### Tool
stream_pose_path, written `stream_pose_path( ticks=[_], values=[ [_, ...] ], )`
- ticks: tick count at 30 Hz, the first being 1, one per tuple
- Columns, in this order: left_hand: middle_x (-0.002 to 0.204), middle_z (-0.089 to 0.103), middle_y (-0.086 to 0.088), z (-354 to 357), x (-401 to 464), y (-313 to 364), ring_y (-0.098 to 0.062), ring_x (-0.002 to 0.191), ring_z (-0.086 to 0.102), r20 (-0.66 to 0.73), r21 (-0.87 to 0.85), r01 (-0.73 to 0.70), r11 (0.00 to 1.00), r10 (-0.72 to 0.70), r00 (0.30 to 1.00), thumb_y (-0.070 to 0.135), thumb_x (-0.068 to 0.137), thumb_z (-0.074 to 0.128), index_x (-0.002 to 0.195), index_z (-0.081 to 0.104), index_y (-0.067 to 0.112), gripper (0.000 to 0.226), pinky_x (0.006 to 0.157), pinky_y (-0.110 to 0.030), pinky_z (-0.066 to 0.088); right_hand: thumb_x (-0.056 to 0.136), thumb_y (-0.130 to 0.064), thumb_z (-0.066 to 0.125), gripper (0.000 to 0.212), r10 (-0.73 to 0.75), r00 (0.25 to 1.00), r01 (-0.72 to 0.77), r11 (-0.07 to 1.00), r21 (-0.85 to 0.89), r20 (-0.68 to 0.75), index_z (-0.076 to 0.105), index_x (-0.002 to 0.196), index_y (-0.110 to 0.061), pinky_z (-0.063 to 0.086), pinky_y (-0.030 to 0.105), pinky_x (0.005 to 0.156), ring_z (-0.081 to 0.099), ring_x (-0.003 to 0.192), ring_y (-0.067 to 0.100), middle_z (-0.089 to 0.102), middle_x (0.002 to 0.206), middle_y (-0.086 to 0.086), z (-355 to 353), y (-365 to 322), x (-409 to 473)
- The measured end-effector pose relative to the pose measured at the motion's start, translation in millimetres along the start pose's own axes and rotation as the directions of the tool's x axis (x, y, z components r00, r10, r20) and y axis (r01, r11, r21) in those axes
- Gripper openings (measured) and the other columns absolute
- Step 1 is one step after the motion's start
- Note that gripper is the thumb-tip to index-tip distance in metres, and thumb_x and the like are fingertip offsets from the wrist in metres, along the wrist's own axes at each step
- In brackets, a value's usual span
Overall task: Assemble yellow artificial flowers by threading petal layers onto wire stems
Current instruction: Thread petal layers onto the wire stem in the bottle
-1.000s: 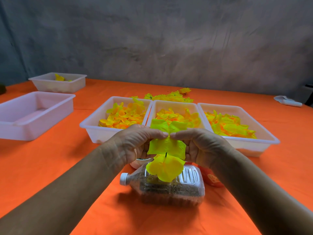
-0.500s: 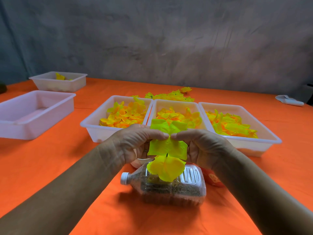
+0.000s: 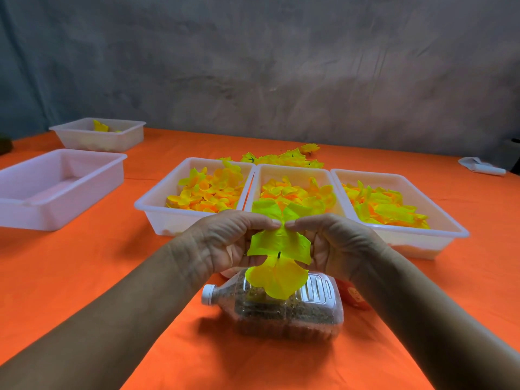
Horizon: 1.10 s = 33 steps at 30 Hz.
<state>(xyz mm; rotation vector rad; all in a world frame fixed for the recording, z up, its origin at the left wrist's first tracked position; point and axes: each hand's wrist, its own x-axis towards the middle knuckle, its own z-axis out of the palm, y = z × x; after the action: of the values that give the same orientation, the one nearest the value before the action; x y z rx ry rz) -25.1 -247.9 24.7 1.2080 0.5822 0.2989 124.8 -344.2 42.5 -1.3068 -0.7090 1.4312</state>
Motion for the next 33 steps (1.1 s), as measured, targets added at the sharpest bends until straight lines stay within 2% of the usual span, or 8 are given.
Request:
stream_pose_path(
  ticks=[6, 10, 13, 17, 21, 26, 30, 33],
  values=[
    [0.071, 0.072, -0.001, 5.9, -2.4, 0.8, -0.013, 0.063, 0.069, -0.073, 0.012, 0.012, 1.000, -0.011, 0.997, 0.018, 0.055, 0.073, 0.077, 0.071, 0.014, 0.023, 0.050, -0.022, 0.051, 0.051, -0.009, 0.068, 0.061, -0.024, 1.000, 0.024, 1.000, -0.019, 0.012, 0.061, 0.111, -0.003, 0.056, 0.036, 0.072, 0.071, 0.068, 0.023, 0.073, 0.088, 0.013, -2.9, 3.0, 0.2],
    [0.068, 0.069, 0.002, 12.2, -3.9, 2.4, -0.010, 0.057, 0.066, -0.132, 0.024, 0.023, 0.999, -0.020, 0.991, 0.019, 0.052, 0.070, 0.081, 0.062, 0.017, 0.030, 0.050, -0.023, 0.048, 0.064, -0.005, 0.066, 0.031, -0.032, 0.999, 0.032, 0.999, -0.008, 0.011, 0.062, 0.095, -0.008, 0.053, 0.026, 0.058, 0.068, 0.058, 0.017, 0.072, 0.074, 0.005, -2.1, 2.0, 2.0],
    [0.067, 0.068, 0.002, 14.8, -3.4, 4.0, -0.010, 0.055, 0.065, -0.142, 0.017, 0.030, 0.999, -0.028, 0.989, 0.015, 0.068, 0.068, 0.083, 0.061, 0.017, 0.016, 0.053, -0.025, 0.045, 0.079, -0.005, 0.061, 0.008, -0.040, 0.999, 0.040, 0.999, 0.023, -0.001, 0.061, 0.085, -0.011, 0.052, 0.021, 0.049, 0.067, 0.051, 0.014, 0.071, 0.065, 0.002, -2.1, 2.1, 3.6],
    [0.067, 0.070, 0.002, 16.1, -4.7, 4.8, -0.009, 0.055, 0.066, -0.127, 0.040, 0.041, 0.998, -0.036, 0.991, 0.019, 0.056, 0.069, 0.081, 0.063, 0.017, 0.026, 0.049, -0.023, 0.047, 0.078, -0.003, 0.061, 0.015, -0.033, 0.999, 0.033, 0.999, 0.023, -0.009, 0.065, 0.093, -0.005, 0.058, 0.035, 0.061, 0.070, 0.061, 0.021, 0.073, 0.078, 0.011, -0.4, 4.2, 4.1],
    [0.068, 0.072, -0.002, 11.2, -3.8, 3.9, -0.013, 0.058, 0.069, -0.074, 0.009, 0.053, 0.999, -0.052, 0.996, 0.018, 0.059, 0.069, 0.072, 0.071, 0.013, 0.014, 0.046, -0.022, 0.051, 0.080, 0.000, 0.059, 0.009, 0.000, 1.000, 0.000, 1.000, 0.026, -0.016, 0.063, 0.088, -0.004, 0.056, 0.032, 0.047, 0.069, 0.055, 0.021, 0.072, 0.070, 0.012, -1.1, 4.6, 4.3],
    [0.071, 0.073, 0.003, 5.7, -2.4, -0.9, -0.010, 0.065, 0.071, -0.060, 0.002, 0.073, 0.997, -0.073, 0.995, 0.022, 0.062, 0.070, 0.063, 0.077, 0.022, 0.008, 0.050, -0.021, 0.052, 0.081, 0.000, 0.058, 0.012, 0.011, 1.000, -0.011, 1.000, 0.029, 0.000, 0.063, 0.091, -0.004, 0.058, 0.035, 0.055, 0.070, 0.057, 0.021, 0.072, 0.073, 0.013, -0.1, 5.5, 4.6],
    [0.070, 0.072, 0.000, 9.2, -5.7, -0.8, -0.013, 0.060, 0.069, -0.128, -0.003, 0.089, 0.996, -0.089, 0.988, 0.016, 0.067, 0.070, 0.077, 0.072, 0.015, 0.011, 0.047, -0.022, 0.051, 0.079, -0.001, 0.061, 0.016, -0.025, 0.999, 0.024, 0.999, -0.043, -0.024, 0.064, 0.096, -0.002, 0.059, 0.035, 0.057, 0.070, 0.058, 0.022, 0.072, 0.078, 0.014, -0.9, 5.1, 3.2],
    [0.066, 0.070, -0.004, 13.9, -7.8, 1.0, -0.015, 0.055, 0.068, -0.202, 0.032, 0.057, 0.998, -0.050, 0.978, 0.008, 0.081, 0.064, 0.084, 0.063, 0.011, 0.004, 0.044, -0.024, 0.051, 0.078, 0.004, 0.064, 0.009, -0.092, 0.993, 0.084, 0.991, -0.105, -0.073, 0.058, 0.085, 0.001, 0.057, 0.035, 0.054, 0.067, 0.054, 0.024, 0.070, 0.073, 0.015, -1.2, 4.3, 2.3]
  ],
)
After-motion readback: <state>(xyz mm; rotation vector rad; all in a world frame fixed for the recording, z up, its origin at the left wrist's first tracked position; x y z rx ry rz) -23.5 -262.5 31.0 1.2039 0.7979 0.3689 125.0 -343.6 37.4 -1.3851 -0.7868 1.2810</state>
